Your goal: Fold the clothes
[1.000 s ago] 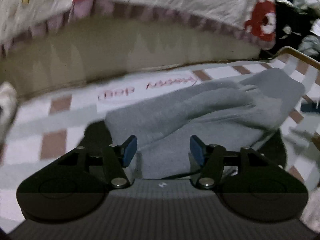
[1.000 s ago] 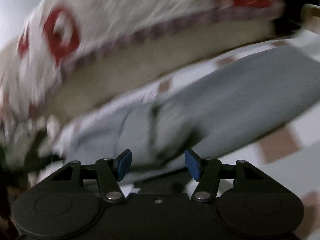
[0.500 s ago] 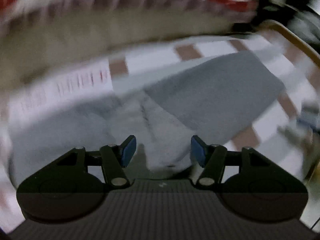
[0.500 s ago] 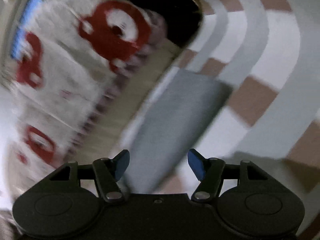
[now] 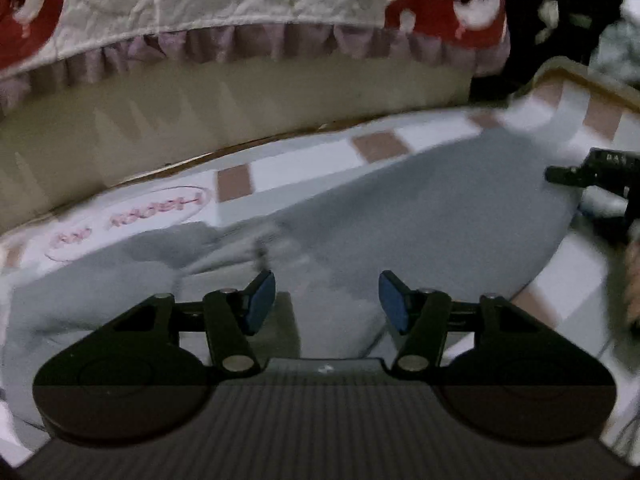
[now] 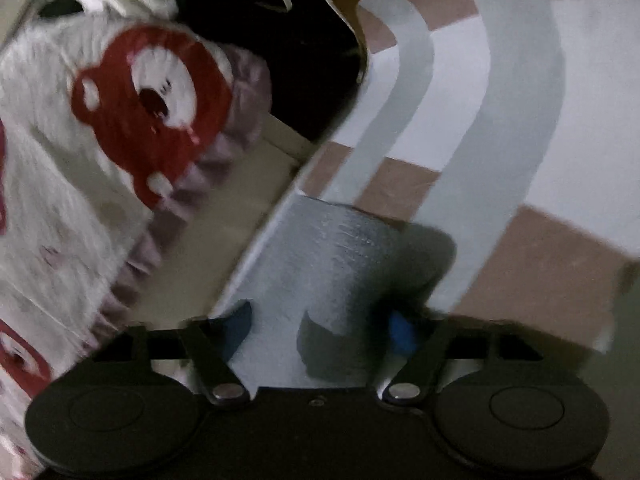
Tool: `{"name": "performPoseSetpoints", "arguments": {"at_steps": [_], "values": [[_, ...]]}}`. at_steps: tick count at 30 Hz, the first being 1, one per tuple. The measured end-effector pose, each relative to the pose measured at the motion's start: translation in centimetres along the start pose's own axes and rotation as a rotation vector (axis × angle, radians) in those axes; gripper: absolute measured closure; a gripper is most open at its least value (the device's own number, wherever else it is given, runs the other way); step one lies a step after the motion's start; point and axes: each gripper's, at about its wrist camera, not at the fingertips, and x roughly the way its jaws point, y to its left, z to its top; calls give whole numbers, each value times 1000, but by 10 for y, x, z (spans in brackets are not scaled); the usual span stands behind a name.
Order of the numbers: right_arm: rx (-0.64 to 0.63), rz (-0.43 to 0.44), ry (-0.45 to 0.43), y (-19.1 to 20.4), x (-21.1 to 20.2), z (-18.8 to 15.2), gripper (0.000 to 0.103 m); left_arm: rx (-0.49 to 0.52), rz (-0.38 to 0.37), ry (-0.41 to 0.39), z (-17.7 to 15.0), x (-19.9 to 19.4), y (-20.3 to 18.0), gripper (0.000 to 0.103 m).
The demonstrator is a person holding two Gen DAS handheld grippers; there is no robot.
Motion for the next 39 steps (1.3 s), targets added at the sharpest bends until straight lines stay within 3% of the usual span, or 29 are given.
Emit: {"name": "performPoseSetpoints", "arguments": {"at_steps": [1,4,5,7,9,11,13,16,20,22,26,28,30,33,35,39], "values": [[31,23,-13,-4,3,-1,86,-52,-31,1,4,-6,14,46],[-63,30,-55,27,-7,-7,86,-207,-122,2,17,-26,55,46],[-95,32,-69,37,-10,-9,86,-221,-111,10,21,-32,68,46],[-184,63,-85,68,-18,-13,86,-193,-11,40,27,-44,96,46],[-275,125,-89,107,-24,-20,87,-277,19,60,26,-52,134,47],[-311,211,-81,145,-29,-34,87,-386,-14,90,20,-56,172,49],[-322,311,-55,186,-32,-53,87,-470,-52,93,9,-61,205,49],[-355,457,7,248,-39,-91,87,-473,-65,53,-11,-71,234,49],[-373,500,119,310,-30,-174,87,-533,-82,26,-31,-60,271,49],[-361,428,204,324,-4,-226,87,-510,-88,43,-41,-57,280,49],[-393,323,408,316,41,-290,87,-427,-54,57,-62,-51,285,49],[-511,277,433,313,40,-309,87,-434,-98,58,-75,-44,288,49],[-561,269,439,313,41,-314,87,-432,-110,10,-86,-42,288,49],[-611,259,440,313,42,-320,87,-416,-128,-61,-100,-42,289,49],[-613,252,452,312,46,-325,87,-431,-150,-56,-98,-41,295,49],[-615,248,467,311,50,-331,85,-568,-256,-40,-90,-43,321,49]]}}
